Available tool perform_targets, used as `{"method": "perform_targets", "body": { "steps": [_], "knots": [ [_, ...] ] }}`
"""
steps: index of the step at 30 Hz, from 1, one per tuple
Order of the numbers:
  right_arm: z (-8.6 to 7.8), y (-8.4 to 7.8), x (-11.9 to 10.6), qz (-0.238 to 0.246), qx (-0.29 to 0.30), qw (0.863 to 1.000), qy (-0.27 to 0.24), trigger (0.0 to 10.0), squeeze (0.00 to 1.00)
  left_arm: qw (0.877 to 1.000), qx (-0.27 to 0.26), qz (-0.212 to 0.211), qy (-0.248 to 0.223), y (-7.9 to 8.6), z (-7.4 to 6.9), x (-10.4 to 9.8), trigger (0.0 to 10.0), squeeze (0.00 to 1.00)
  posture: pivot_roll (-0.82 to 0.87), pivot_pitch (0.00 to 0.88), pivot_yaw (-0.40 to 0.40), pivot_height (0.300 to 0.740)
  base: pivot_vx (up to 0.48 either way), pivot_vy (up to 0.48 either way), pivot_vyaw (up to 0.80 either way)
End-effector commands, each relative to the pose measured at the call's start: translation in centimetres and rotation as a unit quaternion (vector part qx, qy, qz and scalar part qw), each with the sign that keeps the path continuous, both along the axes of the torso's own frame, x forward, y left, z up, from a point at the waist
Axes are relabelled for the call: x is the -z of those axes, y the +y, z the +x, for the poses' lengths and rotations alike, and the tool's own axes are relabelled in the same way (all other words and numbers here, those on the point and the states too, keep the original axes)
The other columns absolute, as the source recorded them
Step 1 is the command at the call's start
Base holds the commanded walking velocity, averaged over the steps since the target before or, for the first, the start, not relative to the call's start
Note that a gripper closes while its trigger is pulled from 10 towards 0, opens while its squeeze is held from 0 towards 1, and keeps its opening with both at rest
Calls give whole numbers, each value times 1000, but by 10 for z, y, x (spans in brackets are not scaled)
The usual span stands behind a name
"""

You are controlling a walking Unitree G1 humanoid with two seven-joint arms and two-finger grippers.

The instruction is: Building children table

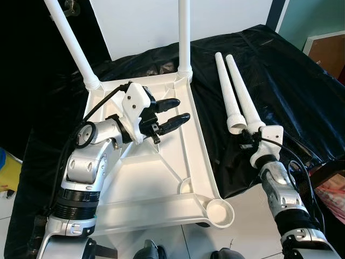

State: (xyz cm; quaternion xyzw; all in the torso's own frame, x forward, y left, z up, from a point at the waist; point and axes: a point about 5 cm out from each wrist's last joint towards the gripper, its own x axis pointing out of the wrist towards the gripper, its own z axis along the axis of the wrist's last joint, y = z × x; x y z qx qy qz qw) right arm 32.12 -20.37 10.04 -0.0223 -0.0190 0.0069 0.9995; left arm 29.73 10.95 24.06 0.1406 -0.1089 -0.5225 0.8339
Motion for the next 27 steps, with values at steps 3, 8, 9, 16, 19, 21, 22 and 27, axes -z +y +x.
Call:
{"method": "perform_targets", "body": {
  "steps": [3, 8, 9, 16, 19, 21, 22, 27],
  "knots": [
    [-2, 3, 5, 9, 1, 1000, 9, 10000, 0, 997, -74, -21, -6, 6, 6, -3, 10000, 0, -69, 96, 56, 740, 0, 0, 0],
    [-3, 3, 3, 6, 3, 1000, 4, 0, 0, 997, -75, -21, -6, 7, 6, -4, 10000, 0, -68, 97, 56, 740, 0, 0, 0],
    [-3, 3, 3, 7, 4, 1000, 3, 0, 0, 997, -75, -21, -6, 7, 6, -4, 10000, 0, -68, 97, 56, 740, 0, 0, 0],
    [-4, 3, -3, 4, 8, 1000, -16, 0, 0, 997, -77, -20, -8, 7, 7, -4, 10000, 0, -67, 95, 54, 740, 0, 0, 0],
    [-5, 4, -11, -7, 7, 999, -43, 10000, 0, 997, -76, -20, -8, 8, 6, -5, 10000, 0, -66, 96, 54, 740, 0, 0, 0],
    [-6, 5, -18, -15, 8, 998, -68, 10000, 0, 997, -76, -20, -8, 8, 6, -5, 10000, 0, -66, 95, 56, 740, 0, 0, 0],
    [-8, 8, -26, -18, 8, 995, -94, 10000, 0, 997, -75, -20, -7, 8, 6, -5, 10000, 0, -66, 95, 56, 740, 0, 0, 0],
    [-11, 20, -56, 4, 5, 984, -180, 10000, 0, 997, -49, -39, 44, 7, 10, 0, 10000, 314, -72, 89, 63, 740, 0, 0, 0]
  ]
}}
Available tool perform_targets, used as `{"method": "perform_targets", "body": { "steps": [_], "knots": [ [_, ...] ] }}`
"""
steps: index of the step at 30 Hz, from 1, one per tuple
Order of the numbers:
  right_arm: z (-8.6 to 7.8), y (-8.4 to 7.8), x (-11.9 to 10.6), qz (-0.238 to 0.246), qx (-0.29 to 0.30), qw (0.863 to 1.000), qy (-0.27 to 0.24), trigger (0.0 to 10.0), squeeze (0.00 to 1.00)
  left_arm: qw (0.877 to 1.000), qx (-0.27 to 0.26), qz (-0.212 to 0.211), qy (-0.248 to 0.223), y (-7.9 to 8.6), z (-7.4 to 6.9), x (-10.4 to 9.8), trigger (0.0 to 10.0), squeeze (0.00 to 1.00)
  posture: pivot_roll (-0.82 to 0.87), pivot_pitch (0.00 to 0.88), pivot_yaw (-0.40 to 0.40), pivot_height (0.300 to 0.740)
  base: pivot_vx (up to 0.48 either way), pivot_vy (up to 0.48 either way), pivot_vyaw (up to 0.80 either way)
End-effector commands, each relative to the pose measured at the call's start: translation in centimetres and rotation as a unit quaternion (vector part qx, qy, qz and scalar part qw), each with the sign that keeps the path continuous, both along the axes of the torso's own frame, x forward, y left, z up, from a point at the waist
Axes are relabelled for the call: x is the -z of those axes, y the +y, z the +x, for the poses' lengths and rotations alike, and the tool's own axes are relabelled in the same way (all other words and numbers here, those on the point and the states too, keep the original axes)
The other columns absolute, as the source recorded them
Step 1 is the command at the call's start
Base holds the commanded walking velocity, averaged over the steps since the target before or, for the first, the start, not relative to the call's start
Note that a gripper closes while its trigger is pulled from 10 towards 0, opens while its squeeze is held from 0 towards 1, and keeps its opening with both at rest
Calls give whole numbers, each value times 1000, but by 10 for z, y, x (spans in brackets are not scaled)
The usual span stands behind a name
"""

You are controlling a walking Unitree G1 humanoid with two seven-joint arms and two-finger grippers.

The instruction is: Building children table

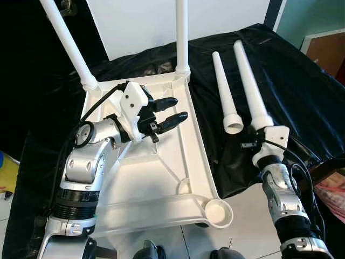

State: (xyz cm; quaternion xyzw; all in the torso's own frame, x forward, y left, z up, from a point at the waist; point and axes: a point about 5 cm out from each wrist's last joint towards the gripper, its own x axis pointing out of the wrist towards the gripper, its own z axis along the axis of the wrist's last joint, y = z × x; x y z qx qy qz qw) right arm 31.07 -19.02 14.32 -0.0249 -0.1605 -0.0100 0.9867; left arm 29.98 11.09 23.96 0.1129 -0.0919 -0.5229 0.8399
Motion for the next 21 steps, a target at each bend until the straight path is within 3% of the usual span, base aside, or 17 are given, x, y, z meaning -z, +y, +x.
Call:
{"method": "perform_targets", "body": {
  "steps": [1, 2, 3, 9, 10, 13, 14, 15, 21],
  "knots": [
    [0, 9, -16, -1, -13, 999, -46, 10000, 0, 998, -49, -24, 17, 6, 9, -1, 10000, 314, -72, 87, 64, 740, 0, 0, 0],
    [0, 9, -16, -1, -13, 999, -46, 10000, 0, 998, -49, -24, 17, 6, 9, -1, 10000, 314, -72, 87, 64, 740, 0, 0, 0],
    [0, 11, -22, -5, -18, 998, -62, 10000, 0, 998, -41, -34, 30, 5, 11, 0, 10000, 1000, -74, 83, 66, 740, 0, 0, 0],
    [6, 19, -43, -2, -33, 994, -101, 10000, 0, 994, -23, -85, 58, 3, 17, -6, 10000, 1000, -84, 69, 85, 740, 0, 0, 0],
    [12, 27, -53, 7, -44, 992, -118, 10000, 0, 989, -12, -130, 69, 1, 21, -14, 10000, 1000, -88, 63, 85, 740, 0, 0, 0],
    [17, 36, -64, 19, -57, 989, -133, 10000, 0, 984, -5, -162, 70, -1, 24, -22, 10000, 1000, -94, 46, 81, 740, 0, 0, 0],
    [20, 43, -73, 26, -69, 987, -145, 10000, 0, 983, 0, -173, 67, -3, 26, -27, 10000, 306, -95, 32, 76, 740, 0, 0, 0],
    [22, 48, -80, 29, -77, 985, -153, 10000, 0, 981, 1, -183, 62, -3, 27, -31, 10000, 0, -92, 22, 73, 740, 0, 0, 0],
    [25, 60, -97, 22, -103, 978, -179, 10000, 0, 974, 9, -217, 69, -2, 31, -43, 10000, 0, -89, 2, 62, 740, 0, 0, 0]
  ]
}}
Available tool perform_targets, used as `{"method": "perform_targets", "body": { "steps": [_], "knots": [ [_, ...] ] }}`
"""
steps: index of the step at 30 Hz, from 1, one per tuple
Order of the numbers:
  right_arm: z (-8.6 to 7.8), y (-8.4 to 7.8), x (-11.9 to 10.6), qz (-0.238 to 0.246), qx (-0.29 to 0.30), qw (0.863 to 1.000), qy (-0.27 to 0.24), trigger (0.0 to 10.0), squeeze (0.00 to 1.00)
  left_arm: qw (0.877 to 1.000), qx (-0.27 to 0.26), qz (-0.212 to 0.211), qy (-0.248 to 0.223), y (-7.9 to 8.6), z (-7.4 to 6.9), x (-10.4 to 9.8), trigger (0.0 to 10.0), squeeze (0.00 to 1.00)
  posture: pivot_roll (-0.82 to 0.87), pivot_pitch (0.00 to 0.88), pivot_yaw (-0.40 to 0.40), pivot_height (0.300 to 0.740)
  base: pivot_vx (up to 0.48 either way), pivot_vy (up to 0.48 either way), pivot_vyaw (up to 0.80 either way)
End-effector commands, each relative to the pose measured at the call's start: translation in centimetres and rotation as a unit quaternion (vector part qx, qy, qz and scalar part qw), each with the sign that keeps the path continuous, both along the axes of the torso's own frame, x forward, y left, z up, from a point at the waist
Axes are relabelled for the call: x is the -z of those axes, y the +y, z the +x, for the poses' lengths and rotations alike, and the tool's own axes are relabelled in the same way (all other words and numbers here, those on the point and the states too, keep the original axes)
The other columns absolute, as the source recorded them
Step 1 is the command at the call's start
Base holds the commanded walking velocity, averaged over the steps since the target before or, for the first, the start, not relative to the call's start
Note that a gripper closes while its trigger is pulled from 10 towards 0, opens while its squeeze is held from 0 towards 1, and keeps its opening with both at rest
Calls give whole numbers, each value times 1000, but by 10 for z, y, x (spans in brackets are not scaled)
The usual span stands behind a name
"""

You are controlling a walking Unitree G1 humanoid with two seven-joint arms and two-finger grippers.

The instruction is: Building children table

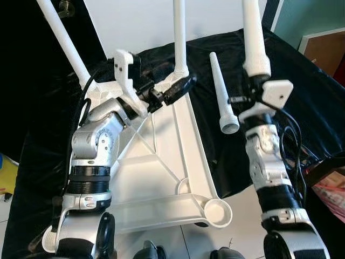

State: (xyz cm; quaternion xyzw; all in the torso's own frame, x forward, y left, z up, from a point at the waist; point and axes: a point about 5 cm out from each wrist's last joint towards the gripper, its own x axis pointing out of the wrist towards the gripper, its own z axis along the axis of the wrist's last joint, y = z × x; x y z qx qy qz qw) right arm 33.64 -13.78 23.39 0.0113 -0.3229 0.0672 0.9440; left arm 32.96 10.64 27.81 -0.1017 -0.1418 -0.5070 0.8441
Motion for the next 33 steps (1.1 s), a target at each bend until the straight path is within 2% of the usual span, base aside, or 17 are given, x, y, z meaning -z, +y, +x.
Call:
{"method": "perform_targets", "body": {
  "steps": [1, 3, 7, 8, 13, 14, 21, 22, 27, 30, 33],
  "knots": [
    [-1, 12, -12, -7, -28, 999, -26, 10000, 0, 1000, 2, -21, 4, 4, 3, -8, 10000, 0, -89, 2, 62, 740, 0, 0, 0],
    [-3, 21, -21, -32, -51, 997, -50, 10000, 0, 999, 12, -41, 9, 5, 7, -15, 10000, 0, -87, 0, 55, 740, 0, 0, 0],
    [-5, 28, -24, -49, -74, 994, -58, 10000, 0, 997, 25, -72, 15, 7, 9, -23, 10000, 0, -87, 0, 51, 740, 0, 0, 0],
    [-9, 36, -27, -70, -102, 990, -69, 10000, 0, 993, 47, -107, 27, 9, 13, -30, 10000, 0, -90, 0, 49, 740, 0, 0, 0],
    [-13, 41, -27, -91, -126, 985, -75, 10000, 0, 991, 61, -110, 41, 10, 16, -29, 10000, 0, -93, 0, 46, 740, 0, 0, 0],
    [-15, 43, -26, -103, -135, 983, -76, 10000, 0, 990, 67, -109, 50, 9, 18, -28, 10000, 1000, -93, 0, 45, 740, 0, 0, 0],
    [-17, 50, -16, -134, -170, 975, -58, 10000, 0, 988, 82, -106, 75, 6, 23, -29, 10000, 1000, -99, 0, 50, 740, 0, 0, 0],
    [-19, 53, -10, -150, -187, 970, -47, 10000, 0, 988, 80, -103, 88, 6, 27, -30, 10000, 0, -98, 0, 53, 740, 0, 0, 0],
    [-21, 59, -4, -165, -207, 964, -37, 10000, 0, 987, 72, -99, 99, 5, 32, -30, 10000, 0, -100, 0, 55, 740, 0, 0, 0],
    [-27, 64, 6, -183, -230, 955, -24, 10000, 0, 988, 61, -88, 108, 5, 37, -31, 10000, 0, -98, 0, 56, 740, 0, 0, 0],
    [-29, 65, 10, -189, -232, 954, -21, 10000, 0, 988, 53, -83, 115, 7, 40, -30, 10000, 0, -98, 0, 58, 740, 0, 0, 0]
  ]
}}
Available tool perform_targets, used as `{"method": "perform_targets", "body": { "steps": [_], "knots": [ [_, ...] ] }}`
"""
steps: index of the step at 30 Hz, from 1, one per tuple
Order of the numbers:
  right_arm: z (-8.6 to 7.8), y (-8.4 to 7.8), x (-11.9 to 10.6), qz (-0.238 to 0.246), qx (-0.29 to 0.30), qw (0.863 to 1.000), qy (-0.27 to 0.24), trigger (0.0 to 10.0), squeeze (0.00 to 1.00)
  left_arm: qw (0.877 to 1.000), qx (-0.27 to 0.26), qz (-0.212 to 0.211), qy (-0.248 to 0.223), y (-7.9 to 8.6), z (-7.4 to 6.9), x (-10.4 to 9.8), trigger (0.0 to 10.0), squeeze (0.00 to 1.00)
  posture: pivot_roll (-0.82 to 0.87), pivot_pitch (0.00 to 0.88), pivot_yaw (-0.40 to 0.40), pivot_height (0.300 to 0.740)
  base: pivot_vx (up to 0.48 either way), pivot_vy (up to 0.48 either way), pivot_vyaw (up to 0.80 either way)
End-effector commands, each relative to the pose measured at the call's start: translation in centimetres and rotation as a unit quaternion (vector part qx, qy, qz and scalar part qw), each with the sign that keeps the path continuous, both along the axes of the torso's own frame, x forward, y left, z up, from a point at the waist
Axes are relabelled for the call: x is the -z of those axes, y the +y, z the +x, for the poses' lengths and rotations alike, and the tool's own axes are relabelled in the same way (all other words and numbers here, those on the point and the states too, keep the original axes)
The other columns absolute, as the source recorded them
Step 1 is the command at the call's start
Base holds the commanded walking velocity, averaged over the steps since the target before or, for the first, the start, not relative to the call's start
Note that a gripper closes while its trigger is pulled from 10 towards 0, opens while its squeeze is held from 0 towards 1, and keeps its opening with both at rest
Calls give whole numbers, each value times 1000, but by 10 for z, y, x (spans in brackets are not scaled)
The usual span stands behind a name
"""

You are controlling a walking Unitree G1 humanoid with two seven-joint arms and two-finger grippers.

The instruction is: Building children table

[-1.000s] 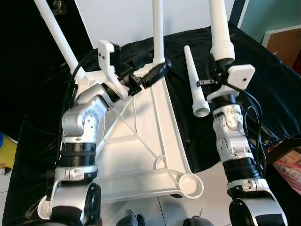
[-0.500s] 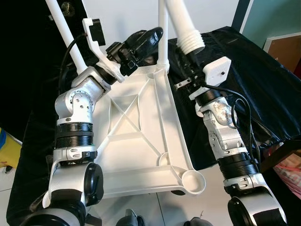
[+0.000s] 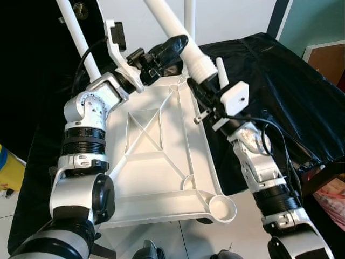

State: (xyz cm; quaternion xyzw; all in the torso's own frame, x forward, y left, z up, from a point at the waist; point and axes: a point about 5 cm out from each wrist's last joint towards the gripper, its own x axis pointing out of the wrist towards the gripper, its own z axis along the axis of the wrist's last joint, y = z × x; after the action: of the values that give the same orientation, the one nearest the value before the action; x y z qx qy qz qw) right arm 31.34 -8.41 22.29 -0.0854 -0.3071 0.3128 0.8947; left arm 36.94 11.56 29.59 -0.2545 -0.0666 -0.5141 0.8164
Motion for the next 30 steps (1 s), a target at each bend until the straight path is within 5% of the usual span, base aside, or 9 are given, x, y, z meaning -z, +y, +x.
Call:
{"method": "perform_targets", "body": {
  "steps": [1, 8, 16, 19, 22, 27, 28, 29, 30],
  "knots": [
    [-7, 11, 1, -23, -30, 999, -9, 10000, 0, 1000, -7, 18, -12, -1, 3, -10, 10000, 0, -100, 0, 60, 740, 0, 0, 0],
    [-12, 8, 14, -39, -29, 999, 3, 10000, 0, 996, -67, 44, 29, 11, 19, -1, 10000, 0, -105, 0, 64, 740, 0, 0, 0],
    [-18, 6, 36, -48, -34, 997, 40, 10000, 0, 981, -166, 11, 100, 43, 36, -9, 10000, 0, -105, 0, 74, 740, 0, 0, 0],
    [-18, 6, 36, -48, -34, 997, 40, 10000, 0, 981, -166, 11, 100, 43, 36, -9, 10000, 0, -105, 0, 74, 740, 0, 0, 0],
    [-21, 7, 49, -59, -37, 996, 55, 10000, 0, 970, -209, -18, 125, 65, 40, -22, 10000, 0, -97, 0, 87, 740, 0, 0, 0],
    [-23, 10, 50, -78, -53, 994, 51, 10000, 0, 964, -209, -55, 156, 65, 43, -26, 10000, 0, -89, 0, 81, 740, 0, 0, 0],
    [-22, 11, 51, -81, -56, 994, 50, 10000, 0, 964, -211, -44, 159, 62, 44, -24, 5451, 0, -87, 0, 82, 740, 0, 0, 0],
    [-22, 11, 51, -81, -56, 994, 50, 10000, 0, 964, -211, -44, 159, 62, 44, -24, 5451, 0, -87, 0, 82, 740, 0, 0, 0],
    [-22, 11, 50, -85, -58, 993, 49, 10000, 0, 963, -210, -42, 162, 59, 44, -22, 2275, 0, -86, 0, 84, 740, 0, 0, 0]
  ]
}}
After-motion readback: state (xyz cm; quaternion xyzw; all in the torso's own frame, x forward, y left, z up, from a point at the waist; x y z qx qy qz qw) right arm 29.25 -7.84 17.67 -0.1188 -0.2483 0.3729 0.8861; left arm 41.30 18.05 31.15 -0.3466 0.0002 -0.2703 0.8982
